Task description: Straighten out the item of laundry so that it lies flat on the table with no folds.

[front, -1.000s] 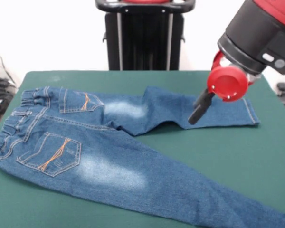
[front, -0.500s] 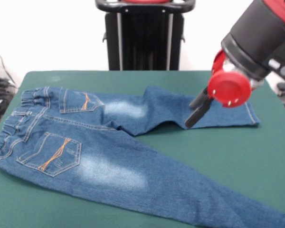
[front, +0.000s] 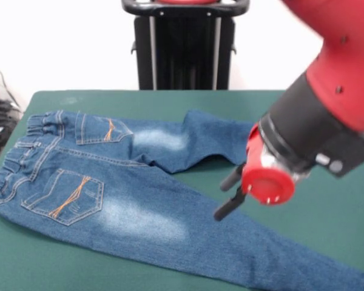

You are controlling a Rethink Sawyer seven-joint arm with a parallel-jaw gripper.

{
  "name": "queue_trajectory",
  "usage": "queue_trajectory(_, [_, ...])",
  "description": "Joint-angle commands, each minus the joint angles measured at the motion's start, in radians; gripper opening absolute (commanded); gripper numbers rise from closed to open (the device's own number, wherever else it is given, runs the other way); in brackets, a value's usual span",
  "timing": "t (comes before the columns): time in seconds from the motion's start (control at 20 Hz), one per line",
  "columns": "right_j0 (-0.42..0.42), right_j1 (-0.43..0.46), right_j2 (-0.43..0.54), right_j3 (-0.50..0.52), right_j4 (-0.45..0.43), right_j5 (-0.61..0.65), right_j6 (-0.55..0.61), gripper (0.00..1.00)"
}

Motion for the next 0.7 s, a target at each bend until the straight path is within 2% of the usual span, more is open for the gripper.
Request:
queue_trajectory(0.05, [-0.062,0.156,-0.107,-0.275,0.149,0.2,0.334,1.0])
queue_trajectory(0.25, [-0.111,0.204,-0.245,-0.386,0.295,0.261,0.413,1.0])
queue_trajectory(0.4, [-0.14,0.22,-0.366,-0.429,0.432,0.291,0.458,1.0])
queue_trajectory(0.7, [-0.17,0.229,-0.583,-0.44,0.682,0.301,0.49,1.0])
